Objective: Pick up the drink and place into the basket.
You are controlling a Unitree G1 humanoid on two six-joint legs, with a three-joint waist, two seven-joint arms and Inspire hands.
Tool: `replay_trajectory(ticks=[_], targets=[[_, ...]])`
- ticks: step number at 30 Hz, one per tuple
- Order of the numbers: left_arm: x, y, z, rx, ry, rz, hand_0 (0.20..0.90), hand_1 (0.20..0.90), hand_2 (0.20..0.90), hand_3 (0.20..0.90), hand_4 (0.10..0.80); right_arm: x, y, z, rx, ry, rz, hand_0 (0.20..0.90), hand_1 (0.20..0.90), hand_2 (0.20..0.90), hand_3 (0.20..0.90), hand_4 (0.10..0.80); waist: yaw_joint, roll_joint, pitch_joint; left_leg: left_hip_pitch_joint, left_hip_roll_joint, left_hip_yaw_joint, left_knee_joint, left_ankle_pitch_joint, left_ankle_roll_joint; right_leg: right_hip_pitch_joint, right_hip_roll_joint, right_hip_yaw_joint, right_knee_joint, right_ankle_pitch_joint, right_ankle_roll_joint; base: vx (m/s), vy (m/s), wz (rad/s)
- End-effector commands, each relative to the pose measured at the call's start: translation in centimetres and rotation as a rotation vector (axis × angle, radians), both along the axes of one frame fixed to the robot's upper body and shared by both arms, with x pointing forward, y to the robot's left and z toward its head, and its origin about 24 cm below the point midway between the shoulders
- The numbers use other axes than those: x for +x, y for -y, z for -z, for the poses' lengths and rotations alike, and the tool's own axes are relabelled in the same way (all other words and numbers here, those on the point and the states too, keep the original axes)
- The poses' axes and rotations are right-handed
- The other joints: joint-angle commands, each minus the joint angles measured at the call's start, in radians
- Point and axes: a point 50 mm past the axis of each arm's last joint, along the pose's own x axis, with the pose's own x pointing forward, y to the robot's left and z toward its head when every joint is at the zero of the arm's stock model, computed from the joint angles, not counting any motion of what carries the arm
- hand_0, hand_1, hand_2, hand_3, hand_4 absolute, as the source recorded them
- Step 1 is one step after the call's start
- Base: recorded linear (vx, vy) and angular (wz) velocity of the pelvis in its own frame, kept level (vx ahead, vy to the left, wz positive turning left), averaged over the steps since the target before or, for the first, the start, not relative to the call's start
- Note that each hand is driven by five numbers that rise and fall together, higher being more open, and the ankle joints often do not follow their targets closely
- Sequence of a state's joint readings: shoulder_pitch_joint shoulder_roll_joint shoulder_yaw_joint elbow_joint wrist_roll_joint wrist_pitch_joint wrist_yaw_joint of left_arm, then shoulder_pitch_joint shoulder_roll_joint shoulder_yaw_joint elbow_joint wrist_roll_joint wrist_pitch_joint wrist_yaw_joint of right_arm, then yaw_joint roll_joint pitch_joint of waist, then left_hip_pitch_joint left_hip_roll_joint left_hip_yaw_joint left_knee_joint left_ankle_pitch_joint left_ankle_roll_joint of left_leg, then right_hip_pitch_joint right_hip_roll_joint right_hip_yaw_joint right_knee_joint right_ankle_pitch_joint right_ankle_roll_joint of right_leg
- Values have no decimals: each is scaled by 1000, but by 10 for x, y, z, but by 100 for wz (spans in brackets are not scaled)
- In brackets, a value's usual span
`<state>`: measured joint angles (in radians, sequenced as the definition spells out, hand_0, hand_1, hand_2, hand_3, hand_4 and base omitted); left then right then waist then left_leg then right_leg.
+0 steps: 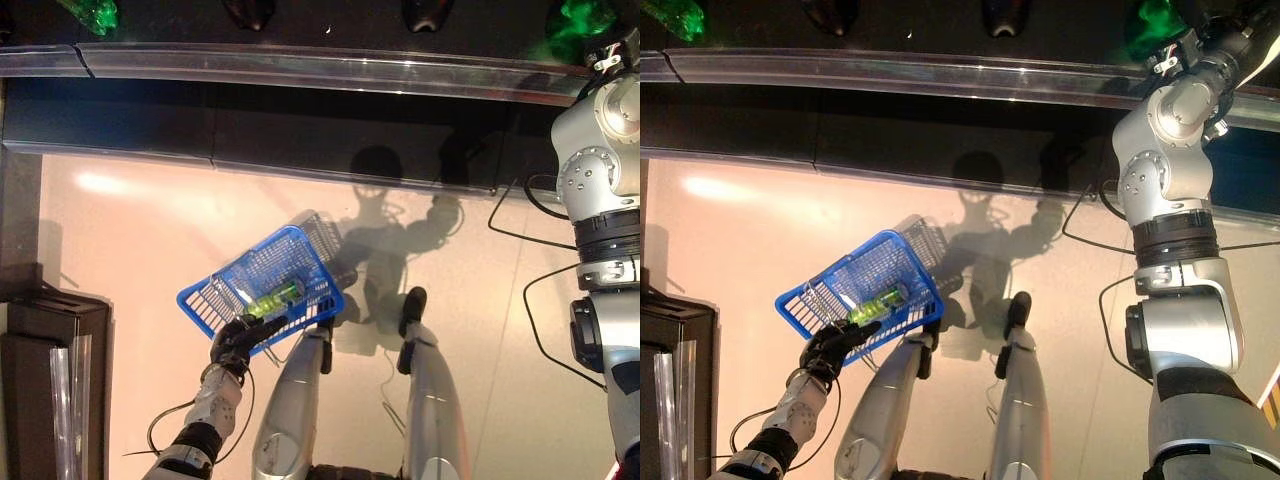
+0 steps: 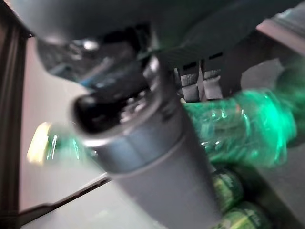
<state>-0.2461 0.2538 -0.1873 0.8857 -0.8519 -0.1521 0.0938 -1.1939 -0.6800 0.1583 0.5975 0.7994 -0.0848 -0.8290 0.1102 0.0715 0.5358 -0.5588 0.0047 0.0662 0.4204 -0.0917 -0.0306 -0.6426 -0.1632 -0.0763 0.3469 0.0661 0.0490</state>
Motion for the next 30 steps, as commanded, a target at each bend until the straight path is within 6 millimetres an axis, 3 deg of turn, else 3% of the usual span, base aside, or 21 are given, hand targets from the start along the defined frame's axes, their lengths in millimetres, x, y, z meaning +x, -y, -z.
replay_trajectory(ticks=[1,16,21,30], targets=[[-54,-18,27,30,-114,12,300,300,300,200,100,-51,-2,-92,-175,362,40,300,300,300,200,100,2,13,-16,-55,-7,-71,-2,107,7,43,-5,-42,53,-69,-20,0,0,0],[-54,-37,19,10,-43,-119,300,300,300,200,100,-57,8,-91,-211,417,53,300,300,300,200,100,2,15,-16,-21,-3,-63,17,98,5,70,-3,-45,97,-103,-31,0,0,0],[-48,-50,4,-57,83,-224,300,300,300,200,100,-67,-16,-86,-390,433,13,300,300,300,200,100,-8,22,-21,29,-4,-60,12,108,0,111,-9,-40,110,-121,-33,-17,60,1],[-41,-49,-17,-123,274,-196,300,300,300,200,100,-82,-60,-62,-673,437,-172,300,300,300,200,100,-16,39,-64,97,-5,-50,-3,142,-7,181,-22,-49,103,-139,-42,-7,65,1]])
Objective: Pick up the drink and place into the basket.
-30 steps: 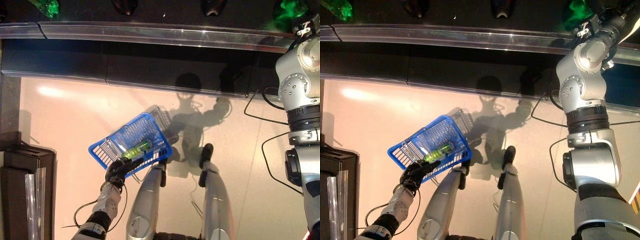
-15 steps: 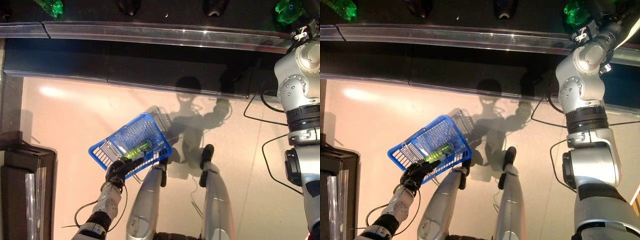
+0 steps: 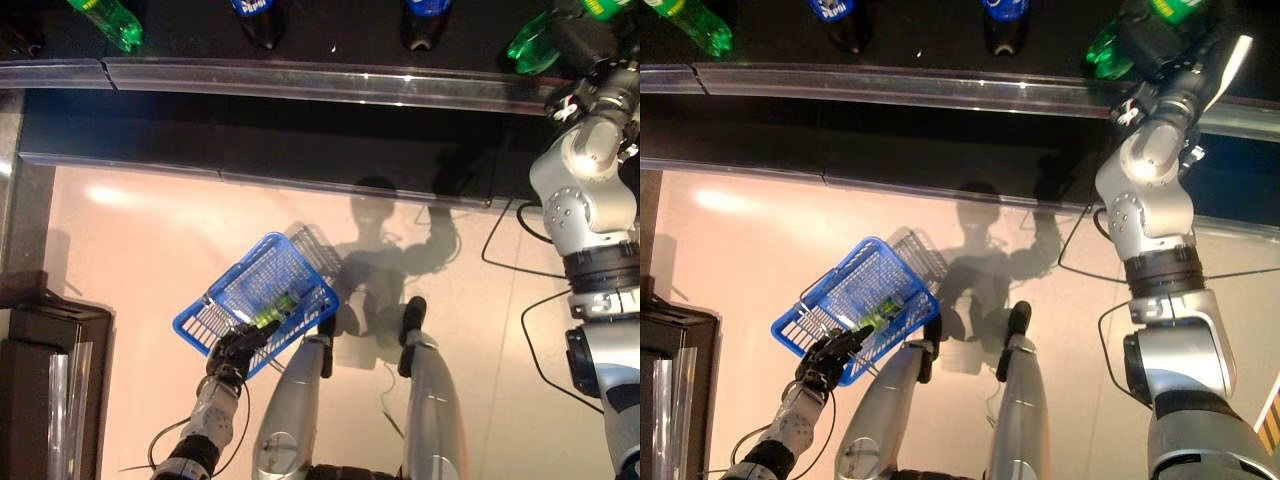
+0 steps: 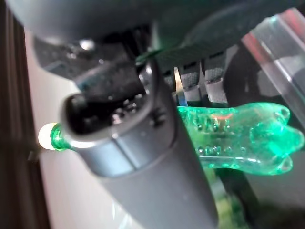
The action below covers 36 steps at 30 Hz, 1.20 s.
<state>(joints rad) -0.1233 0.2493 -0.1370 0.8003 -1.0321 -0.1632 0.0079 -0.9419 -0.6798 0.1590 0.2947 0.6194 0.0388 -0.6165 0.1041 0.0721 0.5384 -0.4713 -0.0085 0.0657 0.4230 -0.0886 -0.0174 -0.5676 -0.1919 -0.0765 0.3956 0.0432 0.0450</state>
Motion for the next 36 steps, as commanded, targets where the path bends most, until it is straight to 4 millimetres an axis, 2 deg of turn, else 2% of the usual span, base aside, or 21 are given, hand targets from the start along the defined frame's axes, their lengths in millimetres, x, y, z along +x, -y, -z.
replay_trajectory(ticks=[1,3,8,12,19,24,28,30,34,36], targets=[[-12,-42,-31,70,242,-113,300,300,300,200,100,-73,-38,-96,-285,529,-148,300,300,300,200,100,-10,38,-71,17,10,-49,-5,142,-21,116,6,-50,55,-119,-41,-14,43,4],[-12,-41,-33,60,259,-116,300,300,300,200,100,-75,-42,-90,-297,523,-176,300,300,300,200,100,-11,37,-75,21,10,-48,-6,144,-21,124,7,-51,53,-121,-43,-9,38,3],[-8,-37,-53,30,381,-123,300,300,300,200,100,-81,-54,-53,-320,490,-302,300,300,300,200,100,-17,28,-93,52,12,-46,-12,151,-19,164,12,-54,48,-123,-53,0,43,7],[-4,-37,-67,45,437,-107,300,300,300,200,100,-90,-57,-33,-317,474,-369,300,300,300,200,100,-21,16,-104,79,16,-48,-17,146,-19,202,16,-59,40,-124,-54,19,8,12],[-2,-37,-86,61,517,-100,300,300,300,200,100,-98,-80,9,-288,393,-573,300,300,300,200,100,-17,-11,-131,136,25,-48,-50,140,-21,280,24,-66,-5,-117,-52,20,5,4],[-4,-37,-95,64,565,-87,300,300,300,200,100,-102,-96,31,-258,324,-730,300,300,300,200,100,-8,-26,-142,163,26,-53,-55,134,-22,325,23,-77,-24,-116,-51,26,-4,6],[0,-25,-109,36,620,-29,300,300,300,200,100,-105,-116,51,-251,244,-839,300,300,300,200,100,11,-31,-156,192,22,-70,-63,137,-21,374,18,-90,-40,-118,-48,60,16,15],[3,-14,-123,50,673,49,300,300,300,200,100,-105,-125,58,-235,217,-876,300,300,300,200,100,27,-31,-157,204,18,-81,-67,136,-18,396,16,-100,-47,-117,-48,50,14,15],[7,7,-151,58,784,202,300,300,300,200,100,-103,-137,59,-217,215,-875,300,300,300,200,100,60,-23,-145,211,3,-108,-70,132,-13,418,9,-121,-50,-115,-46,3,16,32],[8,12,-163,131,824,271,300,300,300,200,100,-101,-143,57,-218,227,-851,300,300,300,200,100,76,-19,-137,216,-5,-121,-74,131,-11,429,6,-131,-55,-112,-44,-10,22,23]])
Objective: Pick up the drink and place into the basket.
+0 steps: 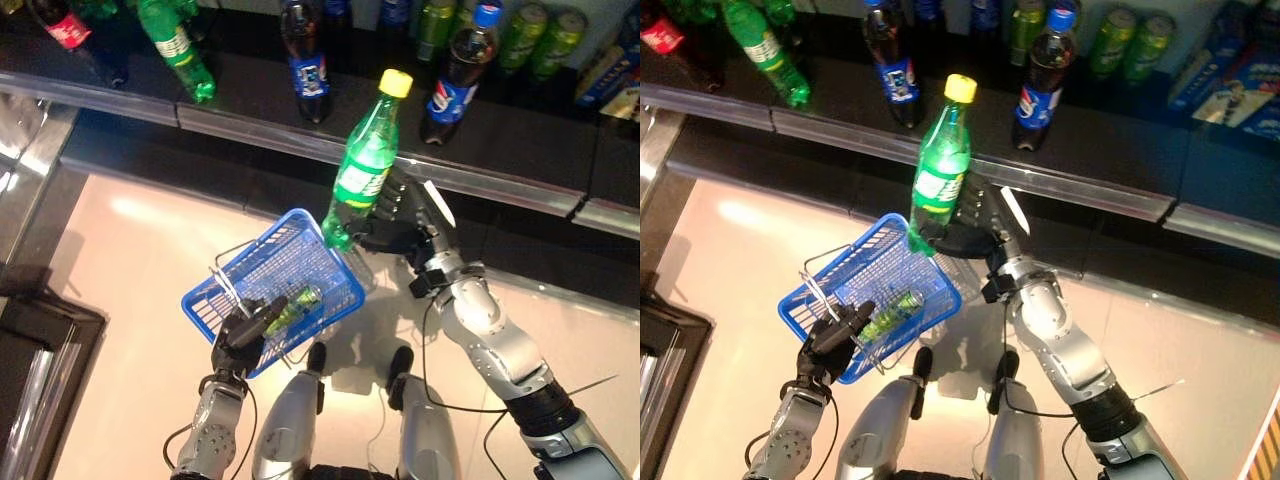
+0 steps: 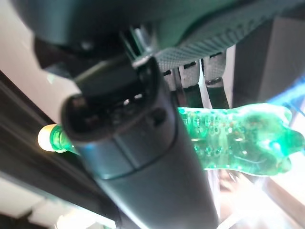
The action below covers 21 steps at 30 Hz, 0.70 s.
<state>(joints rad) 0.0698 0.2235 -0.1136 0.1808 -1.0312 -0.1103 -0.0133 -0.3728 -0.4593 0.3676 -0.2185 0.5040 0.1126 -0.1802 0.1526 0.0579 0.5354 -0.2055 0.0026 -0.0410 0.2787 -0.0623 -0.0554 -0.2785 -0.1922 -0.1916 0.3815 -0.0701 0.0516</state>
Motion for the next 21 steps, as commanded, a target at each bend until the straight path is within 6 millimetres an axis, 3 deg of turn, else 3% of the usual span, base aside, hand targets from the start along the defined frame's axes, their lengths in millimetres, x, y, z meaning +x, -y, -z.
replay_trajectory(ticks=[1,12,21], targets=[[2,-17,-94,287,483,100,300,300,300,200,100,-33,-29,-88,203,443,-126,300,300,300,200,100,37,-3,-132,-49,-21,-21,69,102,29,144,3,-23,-43,3,-49,-5,26,32],[-7,6,-157,317,786,358,300,300,300,200,100,-18,-43,-77,160,385,-2,300,300,300,200,100,113,0,-117,-50,-55,-80,60,86,40,180,-13,-80,-69,11,-29,-14,-12,22],[-17,17,-183,305,977,526,300,300,300,200,100,-2,-54,-52,100,266,62,300,300,300,200,100,162,-4,-116,-54,-79,-124,61,76,45,207,-24,-120,-93,19,-15,-6,-34,14]])
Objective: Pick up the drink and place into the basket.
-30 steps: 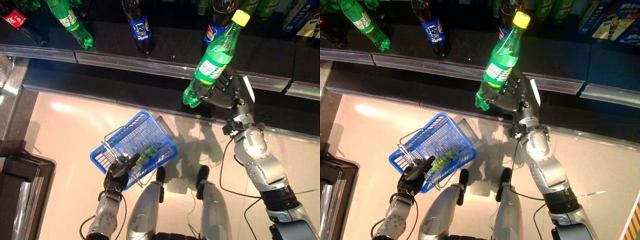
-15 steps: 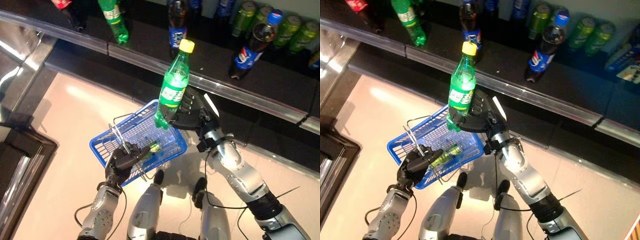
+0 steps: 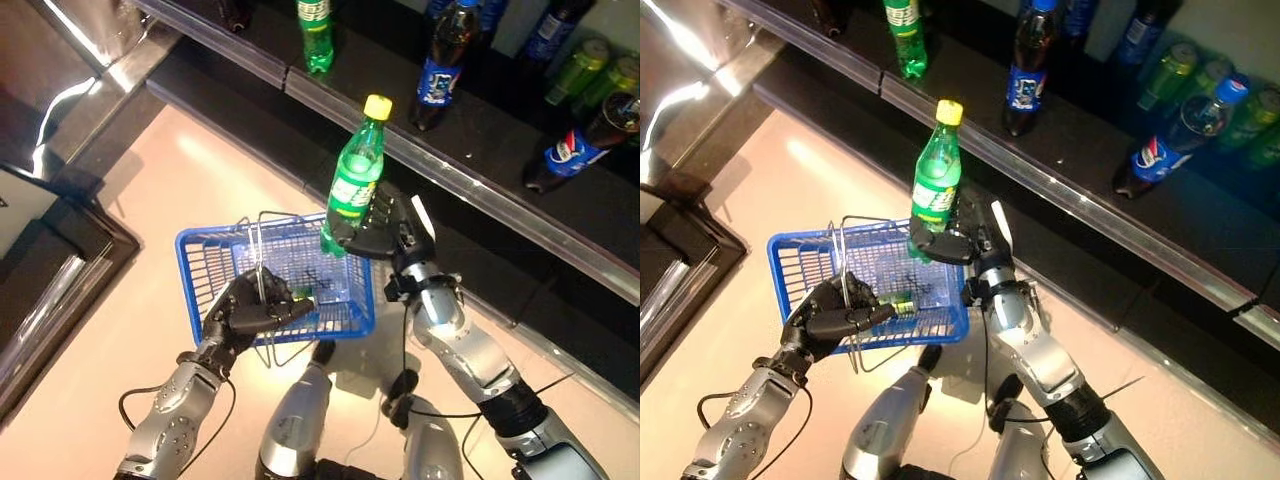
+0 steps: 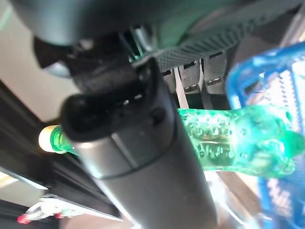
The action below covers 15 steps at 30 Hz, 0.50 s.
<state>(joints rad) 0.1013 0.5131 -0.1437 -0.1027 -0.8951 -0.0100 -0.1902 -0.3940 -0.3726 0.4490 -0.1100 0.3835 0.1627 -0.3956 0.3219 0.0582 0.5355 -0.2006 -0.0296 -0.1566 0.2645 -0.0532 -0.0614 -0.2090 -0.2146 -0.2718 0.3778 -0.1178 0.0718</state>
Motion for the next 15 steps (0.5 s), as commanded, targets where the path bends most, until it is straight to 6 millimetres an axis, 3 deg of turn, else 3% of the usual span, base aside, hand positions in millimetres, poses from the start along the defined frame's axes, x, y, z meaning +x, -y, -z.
replay_trajectory(ticks=[1,9,15], targets=[[-16,32,-123,-126,675,323,300,300,300,200,100,-10,-42,-77,131,355,-141,300,300,300,200,100,-5,-5,-116,-59,-48,-12,75,66,52,140,-2,-42,-91,66,-35,6,-28,17],[-19,40,-128,-160,708,453,300,300,300,200,100,6,-57,-45,80,220,-56,300,300,300,200,100,37,-11,-137,-51,-61,-39,69,60,50,174,-9,-67,-114,64,-28,41,-18,14],[-23,40,-134,-172,748,525,300,300,300,200,100,17,-60,-7,-34,104,36,300,300,300,200,100,69,-14,-138,-60,-68,-54,72,54,49,185,-15,-86,-121,62,-24,26,-32,7]])
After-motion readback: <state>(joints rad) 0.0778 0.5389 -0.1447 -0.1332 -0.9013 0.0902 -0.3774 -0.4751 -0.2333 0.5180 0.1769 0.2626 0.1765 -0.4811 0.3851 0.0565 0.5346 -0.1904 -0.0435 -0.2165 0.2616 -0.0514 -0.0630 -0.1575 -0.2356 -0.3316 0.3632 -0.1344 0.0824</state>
